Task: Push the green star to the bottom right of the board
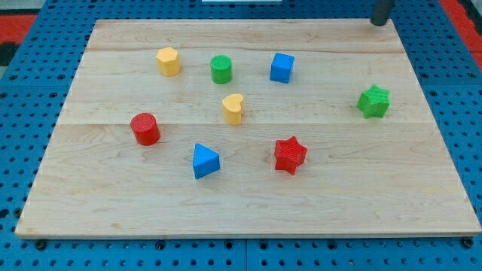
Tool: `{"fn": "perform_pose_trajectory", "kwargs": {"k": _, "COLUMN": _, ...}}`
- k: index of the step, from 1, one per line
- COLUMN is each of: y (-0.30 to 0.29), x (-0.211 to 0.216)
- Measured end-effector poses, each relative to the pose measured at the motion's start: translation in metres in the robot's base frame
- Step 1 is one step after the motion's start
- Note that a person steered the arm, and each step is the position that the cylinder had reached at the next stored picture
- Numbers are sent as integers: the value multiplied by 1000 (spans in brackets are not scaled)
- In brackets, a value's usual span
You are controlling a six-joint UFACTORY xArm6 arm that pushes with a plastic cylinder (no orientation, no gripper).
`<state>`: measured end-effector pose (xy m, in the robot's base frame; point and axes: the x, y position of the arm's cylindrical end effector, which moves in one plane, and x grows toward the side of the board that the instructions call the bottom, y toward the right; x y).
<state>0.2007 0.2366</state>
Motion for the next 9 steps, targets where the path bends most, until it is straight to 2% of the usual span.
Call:
{"fn": "perform_pose_trajectory", "kwargs": {"k": 2, "y": -94, "x": 108}}
{"fn": "perform_pose_trajectory", "kwargs": {"k": 5, "y": -104, "x": 105}}
{"fn": "perform_pose_trajectory", "kwargs": {"k": 6, "y": -154, "x": 80}}
{"fn": "perform_pose_trajectory", "kwargs": {"k": 7, "y": -105, "x": 77}}
{"fn": "perform_pose_trajectory", "kwargs": {"k": 8, "y": -22, "x": 103}}
{"fn": "perform_pose_trajectory", "kwargs": {"k": 9, "y": -61, "x": 176}}
